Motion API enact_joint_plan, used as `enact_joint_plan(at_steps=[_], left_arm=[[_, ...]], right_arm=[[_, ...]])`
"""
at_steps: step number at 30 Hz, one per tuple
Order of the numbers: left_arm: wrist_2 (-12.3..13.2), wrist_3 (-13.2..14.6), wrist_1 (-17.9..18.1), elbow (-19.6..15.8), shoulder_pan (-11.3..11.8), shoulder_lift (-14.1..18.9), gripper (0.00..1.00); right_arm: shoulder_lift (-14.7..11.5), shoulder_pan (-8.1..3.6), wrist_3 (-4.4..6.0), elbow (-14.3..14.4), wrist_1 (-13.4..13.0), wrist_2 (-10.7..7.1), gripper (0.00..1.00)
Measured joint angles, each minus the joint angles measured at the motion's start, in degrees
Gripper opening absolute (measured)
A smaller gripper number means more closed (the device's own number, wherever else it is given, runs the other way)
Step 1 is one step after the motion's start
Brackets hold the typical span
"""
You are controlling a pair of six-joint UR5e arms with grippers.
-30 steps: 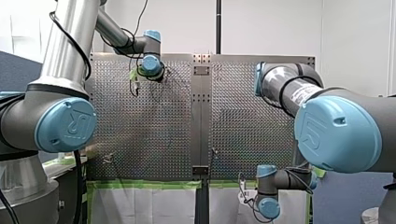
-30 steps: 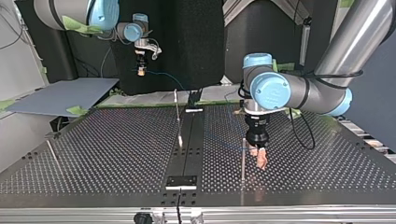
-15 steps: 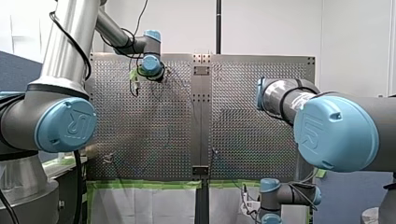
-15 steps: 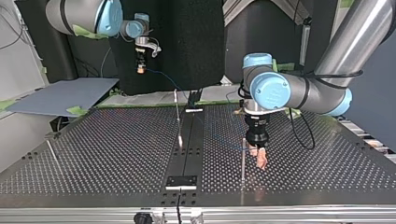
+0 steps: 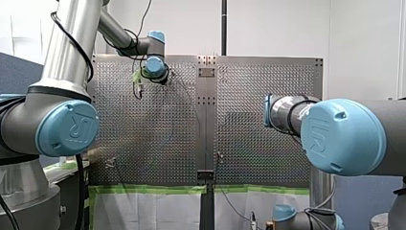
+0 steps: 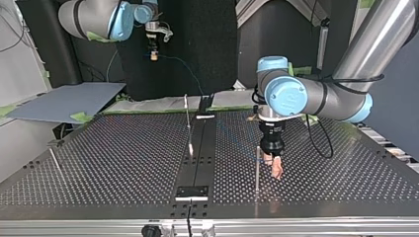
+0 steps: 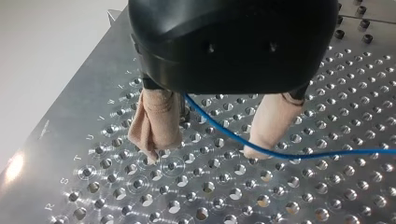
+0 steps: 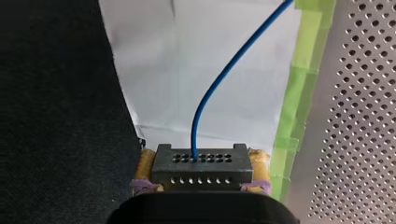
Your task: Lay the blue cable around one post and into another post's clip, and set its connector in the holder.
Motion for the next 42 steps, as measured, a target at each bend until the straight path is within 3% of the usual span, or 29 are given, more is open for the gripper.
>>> enact_joint_plan(at_steps=[3, 10, 27, 33, 42], left_arm=[[0.00, -0.02, 0.00, 0.00, 0.03, 0.00, 1.00], [0.07, -0.04, 0.12, 0.01, 0.12, 0.00, 1.00], [0.32, -1.00, 0.59, -0.01, 0.41, -0.02, 1.00], [0.36, -1.20, 0.69, 0.01, 0.44, -0.02, 1.00], [0.63, -1.49, 0.84, 0.02, 0.47, -0.02, 1.00]], right_arm=[[-0.89, 0.22, 0.38, 0.98, 0.77, -0.51, 0.00], [-4.51, 0.74, 2.49, 2.13, 3.76, -0.65, 0.00], [-13.46, 2.31, 2.50, 2.49, 12.60, -0.27, 0.00], [-16.36, 2.44, 3.34, 2.97, 15.48, 0.33, 0.00], [-21.12, 2.19, 4.06, 3.28, 20.25, -0.59, 0.00]])
